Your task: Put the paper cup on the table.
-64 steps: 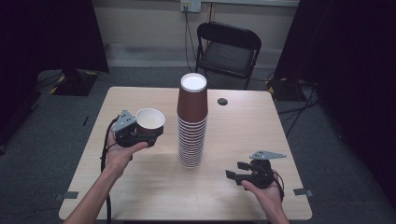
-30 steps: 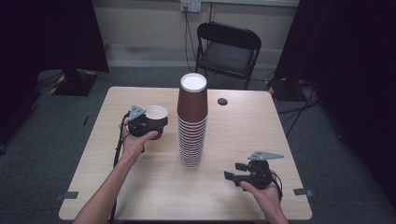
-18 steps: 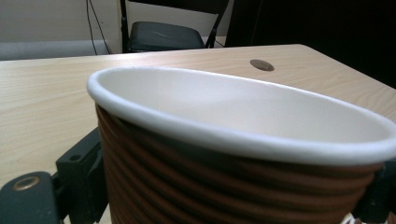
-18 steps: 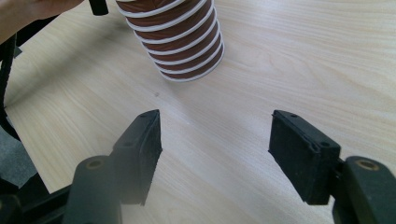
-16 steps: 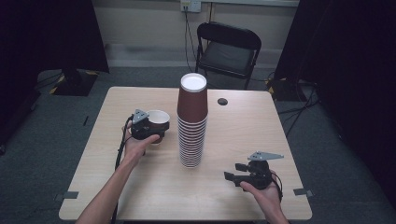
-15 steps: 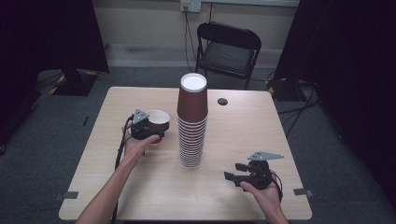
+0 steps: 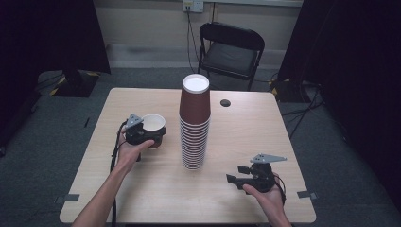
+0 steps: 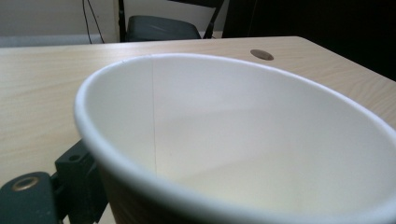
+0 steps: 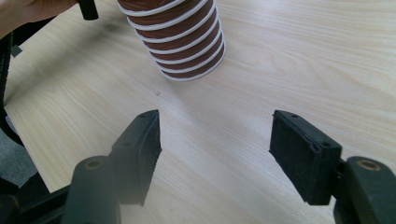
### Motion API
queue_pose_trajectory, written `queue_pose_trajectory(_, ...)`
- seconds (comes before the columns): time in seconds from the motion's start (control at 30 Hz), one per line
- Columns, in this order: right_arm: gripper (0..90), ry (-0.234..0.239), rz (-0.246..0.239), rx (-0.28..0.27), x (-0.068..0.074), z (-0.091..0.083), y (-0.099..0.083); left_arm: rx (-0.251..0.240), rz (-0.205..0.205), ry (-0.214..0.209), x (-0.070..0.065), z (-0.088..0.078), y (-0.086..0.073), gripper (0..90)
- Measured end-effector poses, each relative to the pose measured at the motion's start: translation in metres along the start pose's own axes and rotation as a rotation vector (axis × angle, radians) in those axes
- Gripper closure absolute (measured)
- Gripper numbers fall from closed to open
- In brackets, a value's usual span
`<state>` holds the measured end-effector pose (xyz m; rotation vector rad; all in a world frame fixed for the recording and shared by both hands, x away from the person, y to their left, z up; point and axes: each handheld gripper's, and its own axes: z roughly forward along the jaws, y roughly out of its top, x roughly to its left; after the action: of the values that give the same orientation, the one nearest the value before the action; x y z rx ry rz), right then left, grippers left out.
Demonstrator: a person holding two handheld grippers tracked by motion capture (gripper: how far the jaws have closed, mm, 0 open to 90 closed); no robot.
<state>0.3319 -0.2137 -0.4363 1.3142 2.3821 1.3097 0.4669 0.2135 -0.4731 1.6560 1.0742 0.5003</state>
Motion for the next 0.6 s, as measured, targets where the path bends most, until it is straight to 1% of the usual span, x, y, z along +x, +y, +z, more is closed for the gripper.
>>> queue_pose_trajectory(0.07, 33.8, 0.002, -0.003, -0.002, 0.000, 0.001, 0.000, 0.009, 0.021, 0.010, 0.001, -0.004, -0.002, 8.2)
queue_pose_trajectory(0.1, 33.8, 0.001, -0.004, 0.000, 0.000, 0.001, 0.000, 0.009, 0.031, 0.006, 0.001, -0.005, -0.004, 8.1)
queue_pose_trajectory(0.17, 33.8, 0.002, -0.003, -0.002, 0.001, 0.001, 0.000, 0.019, 0.038, 0.006, 0.000, -0.006, -0.005, 7.1)
queue_pose_trajectory(0.2, 33.8, 0.001, -0.003, -0.003, 0.001, 0.001, 0.000, 0.044, 0.053, 0.003, 0.000, -0.006, -0.007, 7.6)
queue_pose_trajectory(0.23, 33.8, 0.000, -0.001, -0.002, 0.001, 0.001, 0.000, 0.034, 0.060, -0.002, 0.000, -0.006, -0.008, 8.1)
queue_pose_trajectory(0.3, 33.8, 0.002, -0.003, -0.002, 0.002, 0.000, 0.000, 0.038, 0.073, -0.002, 0.001, -0.008, -0.009, 8.5)
queue_pose_trajectory(0.37, 33.2, 0.004, 0.000, -0.003, 0.002, 0.000, 0.000, 0.038, 0.072, -0.001, 0.000, -0.008, -0.009, 8.6)
queue_pose_trajectory(0.43, 33.2, 0.008, -0.001, -0.004, 0.002, 0.000, 0.000, 0.043, 0.080, -0.001, 0.001, -0.008, -0.009, 8.9)
queue_pose_trajectory(0.47, 33.2, 0.008, -0.002, -0.004, 0.002, 0.000, 0.000, 0.057, 0.073, -0.009, 0.001, -0.007, -0.011, 9.1)
queue_pose_trajectory(0.5, 33.2, 0.008, -0.002, -0.004, 0.002, 0.000, 0.000, 0.057, 0.073, -0.009, 0.001, -0.007, -0.011, 9.0)
queue_pose_trajectory(0.53, 33.2, 0.009, -0.006, -0.003, 0.002, 0.000, 0.000, 0.079, 0.065, -0.007, 0.003, -0.006, -0.013, 9.6)
queue_pose_trajectory(0.6, 33.2, 0.008, -0.004, -0.003, 0.003, 0.000, 0.000, 0.091, 0.070, 0.000, 0.004, -0.005, -0.015, 10.3)
